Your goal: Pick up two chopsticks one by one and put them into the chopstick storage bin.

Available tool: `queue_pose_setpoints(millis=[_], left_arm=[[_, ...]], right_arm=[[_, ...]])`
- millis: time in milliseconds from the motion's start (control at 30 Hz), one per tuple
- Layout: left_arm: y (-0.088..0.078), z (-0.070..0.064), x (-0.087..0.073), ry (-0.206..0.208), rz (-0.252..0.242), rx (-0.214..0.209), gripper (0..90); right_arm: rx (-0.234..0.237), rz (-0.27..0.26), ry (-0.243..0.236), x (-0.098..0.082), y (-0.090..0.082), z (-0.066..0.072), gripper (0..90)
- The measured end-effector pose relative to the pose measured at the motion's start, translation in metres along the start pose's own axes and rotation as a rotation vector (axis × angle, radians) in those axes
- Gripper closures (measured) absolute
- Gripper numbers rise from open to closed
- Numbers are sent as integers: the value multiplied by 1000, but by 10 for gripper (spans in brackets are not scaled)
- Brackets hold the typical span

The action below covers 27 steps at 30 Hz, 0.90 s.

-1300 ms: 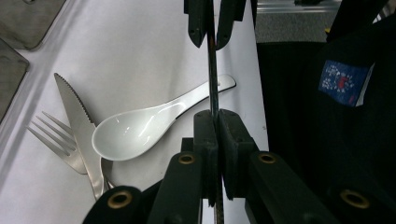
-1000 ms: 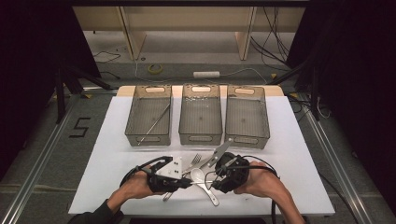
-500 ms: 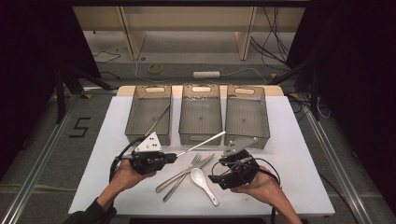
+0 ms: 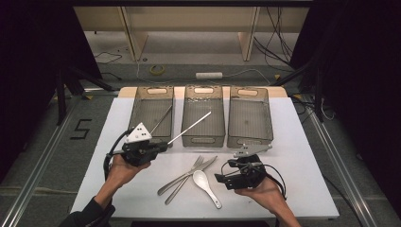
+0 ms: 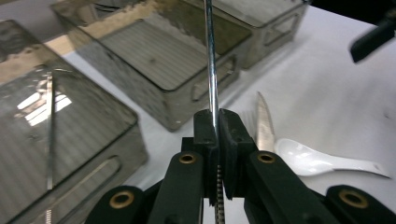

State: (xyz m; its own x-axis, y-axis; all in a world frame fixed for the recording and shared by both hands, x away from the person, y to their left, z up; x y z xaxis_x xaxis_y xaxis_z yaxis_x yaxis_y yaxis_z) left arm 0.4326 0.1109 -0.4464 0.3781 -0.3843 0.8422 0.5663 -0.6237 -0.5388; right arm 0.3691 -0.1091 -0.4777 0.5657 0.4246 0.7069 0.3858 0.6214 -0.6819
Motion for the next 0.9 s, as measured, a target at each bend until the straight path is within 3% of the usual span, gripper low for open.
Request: queue_pose_setpoints(millis=[233, 533, 900], left_arm=[[-4, 42, 5, -76, -34, 114, 860], [5, 87, 4, -137, -25, 250, 860], [17, 120, -3, -196, 2, 330, 860]], right_arm=[[3, -1, 16, -9, 4, -1, 278], [4, 3, 15, -11, 8, 1, 263], [3, 5, 22, -13, 9, 2, 263]])
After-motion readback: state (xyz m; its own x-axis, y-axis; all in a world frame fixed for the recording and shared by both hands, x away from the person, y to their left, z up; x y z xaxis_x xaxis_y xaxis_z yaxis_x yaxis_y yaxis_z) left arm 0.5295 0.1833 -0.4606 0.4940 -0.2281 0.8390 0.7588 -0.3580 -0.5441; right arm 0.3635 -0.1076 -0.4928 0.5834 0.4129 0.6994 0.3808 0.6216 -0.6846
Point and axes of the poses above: each handheld gripper's, and its own axes: y roughly forward along the jaws, x roughly out of its top, z roughly to its left, the point moved 10 cm from there along y, roughly forward along the jaws, and after that the axes turned 1 degree about y, right-handed, at the moved point
